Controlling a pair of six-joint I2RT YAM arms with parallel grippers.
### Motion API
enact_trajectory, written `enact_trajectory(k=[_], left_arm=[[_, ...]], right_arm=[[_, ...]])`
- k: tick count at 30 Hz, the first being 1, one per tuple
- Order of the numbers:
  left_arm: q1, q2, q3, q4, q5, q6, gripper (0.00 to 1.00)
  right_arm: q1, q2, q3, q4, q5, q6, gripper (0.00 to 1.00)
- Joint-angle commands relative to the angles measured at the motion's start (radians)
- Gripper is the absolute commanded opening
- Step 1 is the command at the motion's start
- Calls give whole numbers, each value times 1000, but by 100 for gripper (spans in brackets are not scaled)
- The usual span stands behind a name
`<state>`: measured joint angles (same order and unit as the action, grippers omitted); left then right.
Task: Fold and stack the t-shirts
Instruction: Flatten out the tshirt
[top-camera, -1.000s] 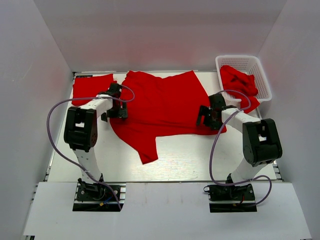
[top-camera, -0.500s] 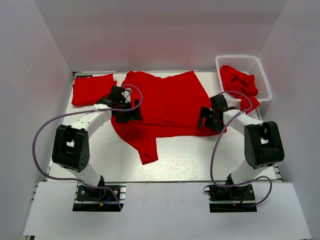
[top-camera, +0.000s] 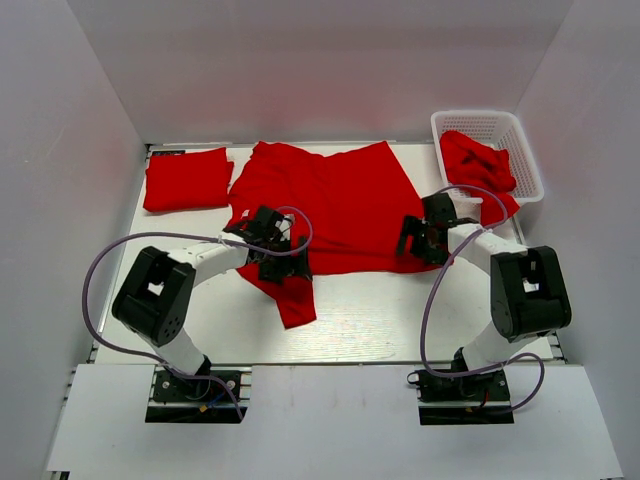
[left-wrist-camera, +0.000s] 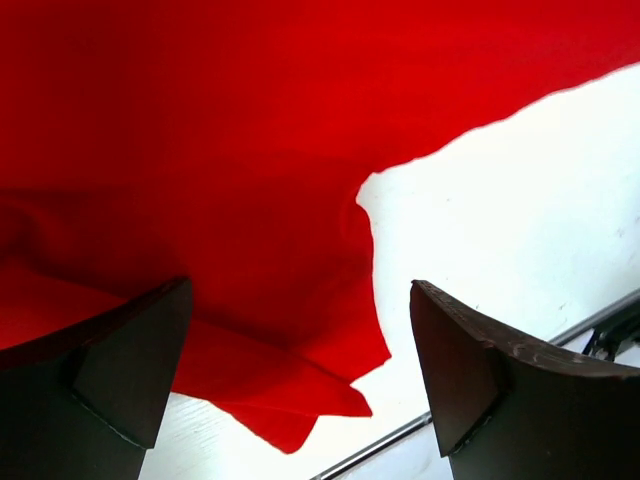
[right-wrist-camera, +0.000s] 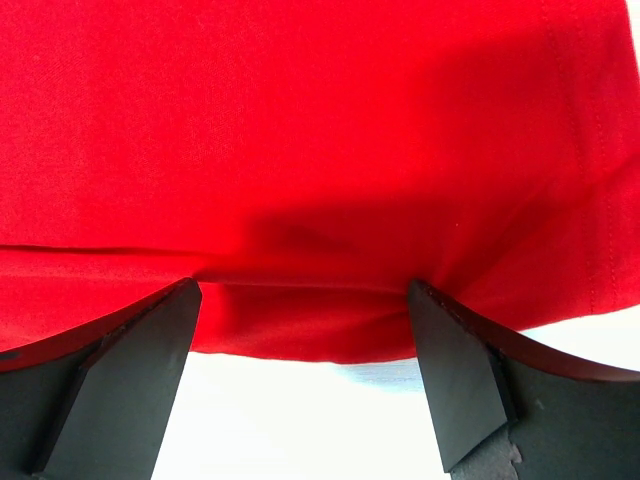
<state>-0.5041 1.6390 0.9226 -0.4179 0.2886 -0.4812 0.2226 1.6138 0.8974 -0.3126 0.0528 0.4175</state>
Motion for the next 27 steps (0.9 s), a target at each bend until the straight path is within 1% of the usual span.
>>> enact_trajectory(k=[1, 2, 6, 9, 10, 11, 14, 18, 20, 23, 26, 27], left_arm=[[-5, -19, 15, -19, -71, -37, 100], [-5, -34, 15, -41, -113, -46, 100], [-5, -125, -47, -126, -193, -65, 100], [15, -148, -80, -225, -262, -94, 100], [15, -148, -94, -251, -319, -108, 100], [15, -157, -94, -316, -347, -126, 100], [15, -180, -103, -390, -426, -175, 100], [35, -171, -48, -470, -544, -214, 100], [35, -162, -19, -508, -554, -214, 100], [35, -183, 21, -509, -565, -192, 100], [35, -232, 70, -440, -502, -117, 100], [35, -232, 91, -388, -461, -94, 100]], right_arm=[[-14, -3, -44, -34, 59, 23, 90], [-22, -6, -54, -39, 67, 23, 90], [-35, 6, -61, -52, 105, 30, 90], [-55, 14, -66, -65, 130, 38, 90], [-64, 14, -68, -68, 134, 38, 90], [-71, 11, -69, -72, 142, 43, 90], [-92, 11, -80, -72, 140, 38, 90], [-105, 8, -80, -66, 115, 14, 90], [-101, -11, -80, -48, 61, -25, 90], [-94, -61, -83, -23, -2, -75, 90], [-86, -115, -89, 3, -37, -103, 90], [-83, -127, -89, 4, -39, -108, 90]])
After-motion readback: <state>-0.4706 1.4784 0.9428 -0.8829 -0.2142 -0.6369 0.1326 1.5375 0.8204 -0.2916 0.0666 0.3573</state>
